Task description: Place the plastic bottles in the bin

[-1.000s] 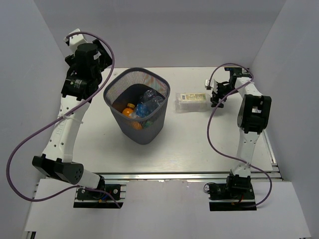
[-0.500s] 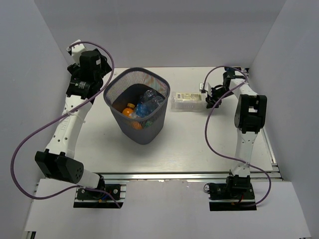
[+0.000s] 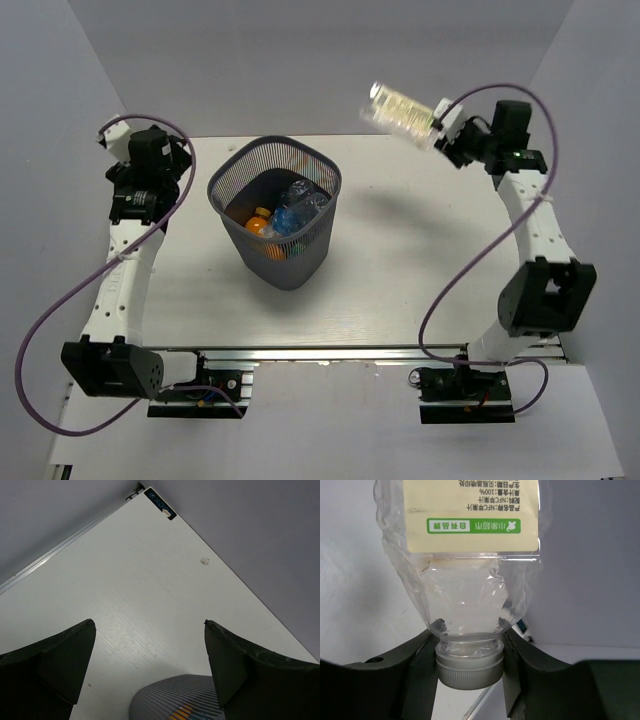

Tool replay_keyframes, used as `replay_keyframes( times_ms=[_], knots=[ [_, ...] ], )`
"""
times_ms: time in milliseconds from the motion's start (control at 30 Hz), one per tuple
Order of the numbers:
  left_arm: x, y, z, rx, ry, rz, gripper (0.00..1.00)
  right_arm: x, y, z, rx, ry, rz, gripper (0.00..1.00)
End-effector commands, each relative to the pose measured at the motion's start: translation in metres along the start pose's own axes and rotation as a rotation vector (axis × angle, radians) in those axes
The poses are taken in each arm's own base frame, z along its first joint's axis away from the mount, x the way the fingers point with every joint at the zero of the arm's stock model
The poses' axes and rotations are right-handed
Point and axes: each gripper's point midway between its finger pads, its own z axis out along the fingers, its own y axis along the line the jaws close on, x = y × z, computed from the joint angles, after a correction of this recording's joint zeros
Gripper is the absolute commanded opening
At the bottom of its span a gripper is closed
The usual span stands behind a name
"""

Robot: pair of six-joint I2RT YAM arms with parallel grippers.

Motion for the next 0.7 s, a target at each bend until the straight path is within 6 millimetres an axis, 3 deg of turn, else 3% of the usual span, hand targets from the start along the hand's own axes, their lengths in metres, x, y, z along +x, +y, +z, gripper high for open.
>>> replay_keyframes(
  times_ms=[0, 67, 100, 300, 333, 400, 500, 533, 567, 667],
  knots=[
    [0.010, 0.013, -0.004, 0.017, 0.037, -0.049, 0.98, -0.088, -0.034, -0.032, 0.175, -0.166, 0.055, 0.02],
    [0.018, 0.017, -0.002, 0.015, 0.051, -0.052, 0.98, -0.118, -0.019, -0.041, 0.176, -0.184, -0.053, 0.03],
    [0.027, 0.023, 0.001, 0.003, 0.070, -0.050, 0.98, -0.147, 0.007, -0.034, 0.135, -0.216, -0.127, 0.05],
    [0.059, 0.031, 0.008, -0.001, 0.148, -0.033, 0.98, -0.220, 0.085, -0.027, 0.027, -0.297, -0.346, 0.11],
    [0.063, 0.031, 0.009, 0.000, 0.162, -0.032, 0.98, -0.226, 0.084, -0.024, 0.065, -0.297, -0.356, 0.12],
    [0.068, 0.032, 0.009, -0.004, 0.178, -0.025, 0.98, -0.236, 0.105, -0.009, 0.034, -0.299, -0.380, 0.18],
    [0.070, 0.034, 0.008, -0.006, 0.191, -0.017, 0.98, -0.247, 0.118, 0.005, 0.015, -0.266, -0.393, 0.34],
    [0.070, 0.035, 0.007, -0.010, 0.188, -0.015, 0.98, -0.246, 0.116, 0.008, 0.030, -0.240, -0.395, 0.42],
    [0.069, 0.036, 0.006, -0.014, 0.183, -0.017, 0.98, -0.250, 0.114, 0.008, 0.042, -0.235, -0.398, 0.71],
    [0.068, 0.038, 0.004, -0.012, 0.173, -0.019, 0.98, -0.251, 0.113, 0.010, 0.069, -0.216, -0.422, 0.77]
  ],
)
